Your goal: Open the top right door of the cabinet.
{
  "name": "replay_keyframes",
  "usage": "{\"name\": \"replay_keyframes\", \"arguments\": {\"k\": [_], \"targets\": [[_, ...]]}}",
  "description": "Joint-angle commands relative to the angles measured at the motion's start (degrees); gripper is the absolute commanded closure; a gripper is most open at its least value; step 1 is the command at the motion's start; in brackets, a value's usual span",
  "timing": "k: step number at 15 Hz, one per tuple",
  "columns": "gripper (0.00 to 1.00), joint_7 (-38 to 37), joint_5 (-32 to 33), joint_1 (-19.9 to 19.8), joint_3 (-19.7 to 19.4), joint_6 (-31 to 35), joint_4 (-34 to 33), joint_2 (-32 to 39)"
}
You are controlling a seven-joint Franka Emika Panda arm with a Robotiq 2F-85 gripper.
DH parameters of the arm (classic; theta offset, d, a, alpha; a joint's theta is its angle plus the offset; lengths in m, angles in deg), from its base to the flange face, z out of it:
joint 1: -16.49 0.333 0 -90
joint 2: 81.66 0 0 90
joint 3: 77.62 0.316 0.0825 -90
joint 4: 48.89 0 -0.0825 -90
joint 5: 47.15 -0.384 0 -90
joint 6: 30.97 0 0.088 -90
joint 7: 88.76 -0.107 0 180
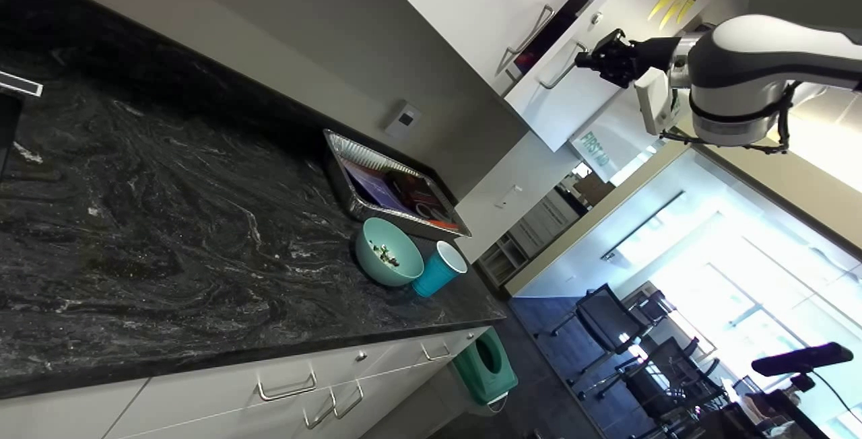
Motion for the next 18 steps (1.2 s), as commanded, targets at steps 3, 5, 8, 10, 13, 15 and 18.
{"name": "replay_keyframes", "arguments": {"k": [3, 5, 8, 10, 13, 15, 18], "targets": [[0.98, 8.95, -10.36, 9.79, -11.83, -0.79, 7.53, -11.97], [0.98, 9.67, -10.64, 9.76, -13.31, -0.6, 10.57, -15.4], [0.98, 8.04, -10.02, 7.12, -13.53, -0.21, 14.68, -20.43], [0.98, -0.42, 0.22, 8.86, -17.53, -0.13, 17.46, -23.33], [0.66, -7.03, 6.55, 6.16, -18.16, -1.57, 19.85, -26.87], [0.6, -11.17, 9.07, 3.43, -17.28, -1.76, 20.56, -28.74], [0.36, -15.39, 13.16, -0.87, -14.88, -6.27, 21.77, -32.7]]}}
